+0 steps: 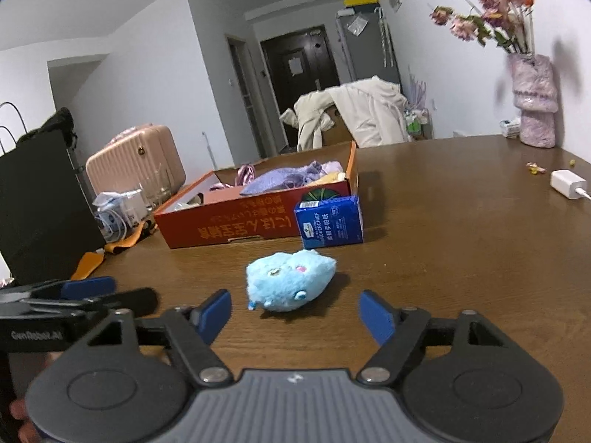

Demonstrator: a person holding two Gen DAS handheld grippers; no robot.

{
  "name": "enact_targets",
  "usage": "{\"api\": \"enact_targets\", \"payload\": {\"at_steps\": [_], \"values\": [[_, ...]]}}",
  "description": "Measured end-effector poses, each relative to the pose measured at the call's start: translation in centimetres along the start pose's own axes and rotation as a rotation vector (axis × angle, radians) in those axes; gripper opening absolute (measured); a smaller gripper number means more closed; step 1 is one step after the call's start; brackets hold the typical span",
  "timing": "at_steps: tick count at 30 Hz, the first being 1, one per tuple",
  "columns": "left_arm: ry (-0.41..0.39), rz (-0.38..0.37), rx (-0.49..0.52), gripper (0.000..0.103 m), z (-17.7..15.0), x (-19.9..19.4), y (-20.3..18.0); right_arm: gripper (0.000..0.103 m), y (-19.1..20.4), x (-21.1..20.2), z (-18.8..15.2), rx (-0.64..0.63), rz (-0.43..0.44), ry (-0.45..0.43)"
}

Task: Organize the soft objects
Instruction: 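Close the left tool on the light-blue plush while right tool closes beside it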

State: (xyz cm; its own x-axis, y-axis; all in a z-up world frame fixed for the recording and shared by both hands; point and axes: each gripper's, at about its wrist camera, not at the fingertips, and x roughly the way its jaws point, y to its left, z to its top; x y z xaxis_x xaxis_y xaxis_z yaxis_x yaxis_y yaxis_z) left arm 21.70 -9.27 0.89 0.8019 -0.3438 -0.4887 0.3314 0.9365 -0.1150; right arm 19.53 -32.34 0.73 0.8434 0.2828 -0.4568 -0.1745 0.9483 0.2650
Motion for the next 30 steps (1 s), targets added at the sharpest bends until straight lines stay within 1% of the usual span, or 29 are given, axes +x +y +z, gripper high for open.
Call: {"api": "enact_targets", "payload": {"at_steps": [2,3,4,5,7,9,10,11,13,14,16,17,19,23,26,30], "values": [[0.023,-0.028,-0.024,0.098,0.3,1.8,-0.3,0.067,-0.8,1.5,0.9,0.01,-0.005,0.009],[0.037,-0.051,-0.036,0.098,0.4,2.9,-0.4,0.066,-1.2,2.1,1.2,0.025,0.0,0.008],[0.047,-0.069,-0.039,0.098,0.5,3.6,-0.5,0.065,-1.8,3.0,1.7,0.055,0.015,0.008],[0.054,-0.099,-0.039,0.098,0.6,4.4,-0.5,0.061,-2.3,3.7,2.1,0.083,0.033,0.012],[0.068,-0.128,-0.045,0.096,0.8,5.7,-0.7,0.057,-3.2,5.5,2.9,0.124,0.062,0.029],[0.084,-0.143,-0.053,0.089,0.9,7.0,-0.8,0.057,-3.6,7.6,3.7,0.122,0.062,0.046],[0.094,-0.15,-0.051,0.081,0.9,7.7,-0.7,0.056,-3.7,8.4,3.9,0.12,0.061,0.052],[0.106,-0.154,-0.05,0.07,0.9,8.2,-0.6,0.054,-3.8,9.3,4.2,0.122,0.067,0.06],[0.131,-0.157,-0.067,0.056,0.8,9.1,-0.1,0.051,-4.0,10.8,4.5,0.139,0.088,0.075],[0.139,-0.173,-0.08,0.055,0.7,9.4,0.3,0.049,-4.0,11.4,4.5,0.149,0.095,0.085],[0.144,-0.19,-0.112,0.05,0.6,9.4,1.1,0.047,-3.9,12.1,4.2,0.151,0.095,0.1],[0.143,-0.191,-0.121,0.047,0.5,9.3,1.4,0.042,-3.8,12.4,4.0,0.152,0.099,0.113],[0.149,-0.189,-0.141,0.044,0.3,8.9,1.9,0.038,-3.4,12.2,3.4,0.155,0.113,0.13],[0.141,-0.207,-0.167,0.035,-0.4,7.2,2.7,0.036,-2.8,10.8,2.3,0.178,0.139,0.127],[0.133,-0.242,-0.194,0.035,-1.1,5.6,2.8,0.035,-2.2,9.7,1.2,0.201,0.17,0.146],[0.137,-0.245,-0.191,0.035,-1.9,3.6,2.8,0.034,-0.8,7.8,-0.2,0.201,0.176,0.147]]}}
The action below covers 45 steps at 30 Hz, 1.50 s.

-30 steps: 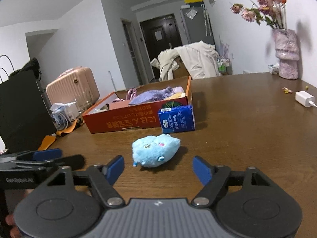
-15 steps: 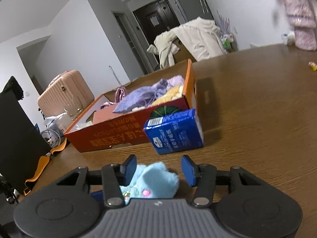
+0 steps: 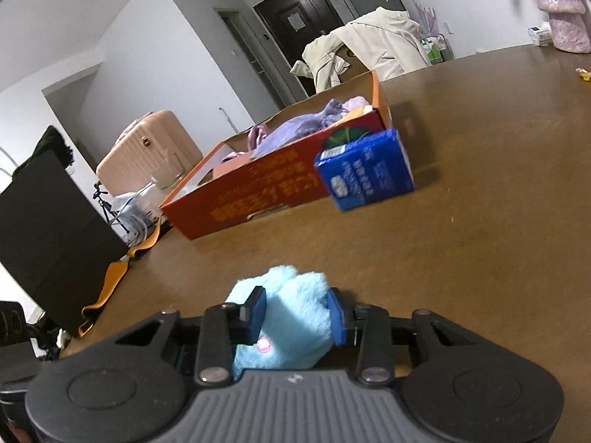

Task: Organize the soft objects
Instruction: 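Close the left tool on the light-blue plush while right tool closes beside it, then carry the light-blue plush into the box with both tools and open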

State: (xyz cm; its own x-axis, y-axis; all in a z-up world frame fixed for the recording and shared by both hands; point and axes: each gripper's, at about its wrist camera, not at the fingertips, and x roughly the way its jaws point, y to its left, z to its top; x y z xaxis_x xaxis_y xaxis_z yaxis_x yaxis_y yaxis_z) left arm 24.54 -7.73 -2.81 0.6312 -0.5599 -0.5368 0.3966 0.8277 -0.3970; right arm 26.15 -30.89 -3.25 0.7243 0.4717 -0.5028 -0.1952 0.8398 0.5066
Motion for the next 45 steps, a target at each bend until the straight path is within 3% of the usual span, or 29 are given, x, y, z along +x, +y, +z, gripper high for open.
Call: {"api": "enact_targets", "payload": {"at_steps": [6,10,13,20,25,32,38,40,43,45], "values": [[-0.01,0.021,0.017,0.035,-1.8,-3.5,0.4,0.031,2.9,-2.4,-2.8,-0.051,0.027,0.02],[0.0,0.009,-0.029,0.037,-2.6,-4.7,1.1,0.031,4.1,-3.4,-4.4,-0.087,0.007,-0.003],[0.015,-0.006,-0.031,0.043,-3.0,-4.9,1.0,0.03,3.8,-3.6,-4.7,-0.057,-0.011,-0.017],[0.003,-0.048,-0.034,0.038,-3.0,-4.6,1.1,0.028,4.0,-3.4,-4.4,-0.034,-0.022,-0.012],[-0.088,-0.096,-0.029,0.036,1.4,-5.2,1.8,0.028,5.1,-3.5,-0.3,-0.046,0.017,-0.071],[-0.194,-0.079,0.027,0.036,11.9,-2.5,4.1,0.028,7.2,1.1,9.6,-0.124,0.047,-0.173],[-0.169,-0.012,0.067,0.034,18.1,2.5,7.3,0.027,7.0,8.4,15.3,-0.118,0.035,-0.188],[-0.154,0.011,0.087,0.032,18.8,4.1,8.7,0.024,6.5,10.8,15.8,-0.112,0.022,-0.168],[-0.11,0.119,0.121,0.032,18.5,6.4,10.1,0.024,5.7,14.2,15.4,-0.111,-0.007,-0.104],[-0.077,0.137,0.137,0.032,18.0,7.1,11.0,0.024,5.6,15.5,14.8,-0.133,-0.032,-0.068]]}}
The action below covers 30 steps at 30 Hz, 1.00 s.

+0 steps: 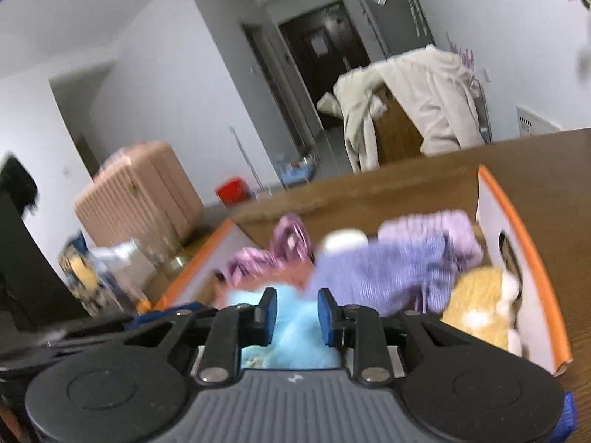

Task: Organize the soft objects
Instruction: 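Carry the light-blue plush into the box with both tools and open, then move both open tools back to the blue milk carton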

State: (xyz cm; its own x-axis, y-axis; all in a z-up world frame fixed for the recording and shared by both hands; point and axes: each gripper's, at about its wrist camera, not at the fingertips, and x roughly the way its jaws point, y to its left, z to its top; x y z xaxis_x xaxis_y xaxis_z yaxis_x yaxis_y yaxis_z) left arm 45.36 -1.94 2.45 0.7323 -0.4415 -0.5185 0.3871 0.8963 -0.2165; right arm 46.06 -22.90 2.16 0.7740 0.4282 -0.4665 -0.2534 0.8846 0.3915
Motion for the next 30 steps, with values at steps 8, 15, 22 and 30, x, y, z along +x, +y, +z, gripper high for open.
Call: {"api": "enact_targets", "payload": {"at_steps": [8,15,22,30], "values": [[-0.032,0.045,0.034,0.032,0.2,-2.6,-0.4,0.025,0.9,-3.0,0.4,-0.036,-0.039,-0.048],[-0.112,0.106,0.077,0.042,1.2,-8.5,-3.6,0.041,3.0,-10.8,1.1,-0.179,-0.057,-0.125],[-0.24,0.168,0.142,0.069,-1.9,-16.2,-7.7,0.065,3.7,-19.6,-1.0,-0.27,-0.113,-0.189],[-0.322,0.203,0.14,0.084,-6.0,-22.0,-11.5,0.077,3.5,-26.1,-5.3,-0.285,-0.123,-0.234]]}}
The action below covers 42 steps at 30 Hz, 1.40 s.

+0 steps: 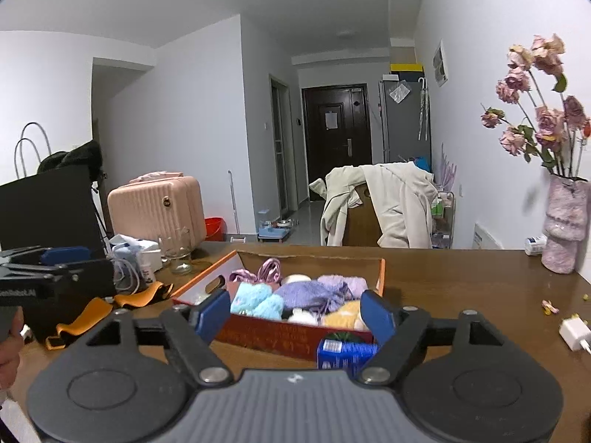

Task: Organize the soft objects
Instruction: 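Move both open tools back to the blue milk carton, then close both tools together on the blue milk carton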

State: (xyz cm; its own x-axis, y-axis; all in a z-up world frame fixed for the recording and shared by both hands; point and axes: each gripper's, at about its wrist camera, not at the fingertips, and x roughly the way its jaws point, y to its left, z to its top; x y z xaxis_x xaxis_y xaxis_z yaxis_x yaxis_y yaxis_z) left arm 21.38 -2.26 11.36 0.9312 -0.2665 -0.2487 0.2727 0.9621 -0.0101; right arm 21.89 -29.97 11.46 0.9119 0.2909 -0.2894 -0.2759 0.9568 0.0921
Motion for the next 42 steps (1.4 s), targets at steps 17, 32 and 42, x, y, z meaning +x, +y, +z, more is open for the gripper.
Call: {"api": "enact_targets", "payload": {"at_steps": [17,32,42], "values": [[0.089,0.012,-0.024,0.092,-4.2,-0.8,-2.9,0.085,-0.9,-2.0,-5.6,0.038,0.004,0.062],[0.234,-0.158,-0.1,0.069,-4.5,18.1,-7.2,0.05,-10.6,11.5,-6.2,0.305,-0.038,0.13],[0.412,-0.33,-0.334,0.025,-7.5,24.7,-6.1,0.023,-12.5,16.3,-7.7,0.413,0.042,0.194]]}}
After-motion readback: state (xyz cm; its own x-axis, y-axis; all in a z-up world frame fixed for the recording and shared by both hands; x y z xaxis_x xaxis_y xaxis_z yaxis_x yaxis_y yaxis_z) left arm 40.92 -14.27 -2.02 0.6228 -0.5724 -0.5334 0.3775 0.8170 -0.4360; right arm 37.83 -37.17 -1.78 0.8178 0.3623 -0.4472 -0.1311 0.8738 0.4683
